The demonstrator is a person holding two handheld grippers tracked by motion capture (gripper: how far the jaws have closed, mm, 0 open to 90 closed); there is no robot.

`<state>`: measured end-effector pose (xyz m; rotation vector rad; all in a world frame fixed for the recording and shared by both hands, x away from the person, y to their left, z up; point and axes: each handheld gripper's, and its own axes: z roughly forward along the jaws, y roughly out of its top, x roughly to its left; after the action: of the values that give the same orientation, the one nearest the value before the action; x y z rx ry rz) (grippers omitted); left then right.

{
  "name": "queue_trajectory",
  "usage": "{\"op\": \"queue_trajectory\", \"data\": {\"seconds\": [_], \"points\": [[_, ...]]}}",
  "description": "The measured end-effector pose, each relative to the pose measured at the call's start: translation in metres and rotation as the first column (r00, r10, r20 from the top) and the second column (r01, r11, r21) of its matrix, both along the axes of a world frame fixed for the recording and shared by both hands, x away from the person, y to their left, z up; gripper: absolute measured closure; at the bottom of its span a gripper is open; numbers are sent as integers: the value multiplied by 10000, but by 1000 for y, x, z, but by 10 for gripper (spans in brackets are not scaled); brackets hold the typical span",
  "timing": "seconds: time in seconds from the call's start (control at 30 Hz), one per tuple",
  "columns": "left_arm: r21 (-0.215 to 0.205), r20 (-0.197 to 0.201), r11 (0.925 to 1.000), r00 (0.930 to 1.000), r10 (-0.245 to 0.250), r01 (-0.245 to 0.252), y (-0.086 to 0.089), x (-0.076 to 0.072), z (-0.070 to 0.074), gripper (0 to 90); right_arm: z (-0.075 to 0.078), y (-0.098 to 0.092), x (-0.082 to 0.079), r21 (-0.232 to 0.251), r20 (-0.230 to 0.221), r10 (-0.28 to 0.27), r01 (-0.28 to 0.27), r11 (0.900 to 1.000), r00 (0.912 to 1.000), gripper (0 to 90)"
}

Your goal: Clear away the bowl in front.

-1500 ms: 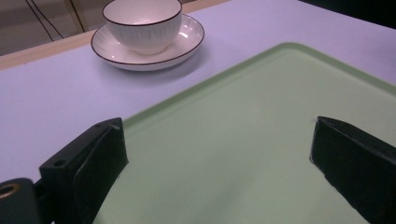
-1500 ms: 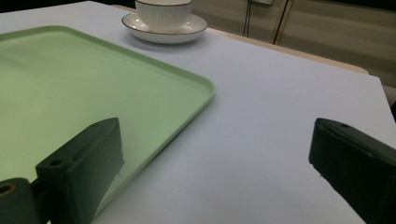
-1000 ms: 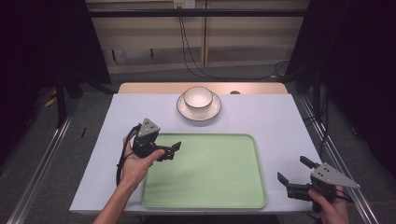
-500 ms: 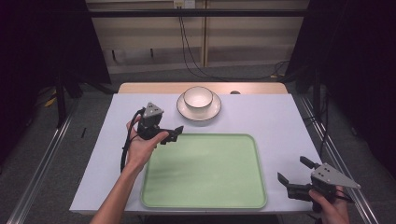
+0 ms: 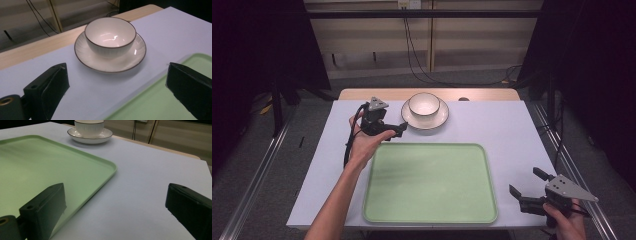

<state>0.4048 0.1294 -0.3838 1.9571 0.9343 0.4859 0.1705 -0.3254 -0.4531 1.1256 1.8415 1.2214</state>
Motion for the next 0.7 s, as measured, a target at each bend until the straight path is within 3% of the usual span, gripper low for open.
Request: {"op": "queue_trajectory", "data": {"seconds": [0.07,0.17,0.27,0.4,0.43,0.47,0.6,0.7], "points": [[19,53,10000,10000,23,-23,-1,3,2,44,0,0,0,12,-1,10,-10,10000,10000,25],[585,228,9966,9981,571,-583,-6,10,4,38,0,0,0,21,-29,9,-9,10000,10000,25],[324,125,9954,9959,896,-899,-7,19,3,61,0,-1,-1,50,-58,15,-15,10000,10000,25],[444,-86,9956,9965,834,-829,-9,28,-1,52,0,-1,-1,91,-108,28,-27,10000,9999,25],[266,-265,9957,9956,898,-891,-10,31,-3,52,0,-1,-1,91,-108,28,-27,10000,9999,25],[466,-288,9956,9962,822,-809,-11,34,-3,48,0,-1,0,69,-72,2,-1,10000,10000,25],[518,-259,9962,9972,708,-693,-14,40,-3,54,0,-2,0,72,-85,37,-37,10000,10000,25],[240,-451,9966,9958,796,-786,-19,45,-2,54,0,-2,0,76,-87,39,-38,10000,10000,25]]}}
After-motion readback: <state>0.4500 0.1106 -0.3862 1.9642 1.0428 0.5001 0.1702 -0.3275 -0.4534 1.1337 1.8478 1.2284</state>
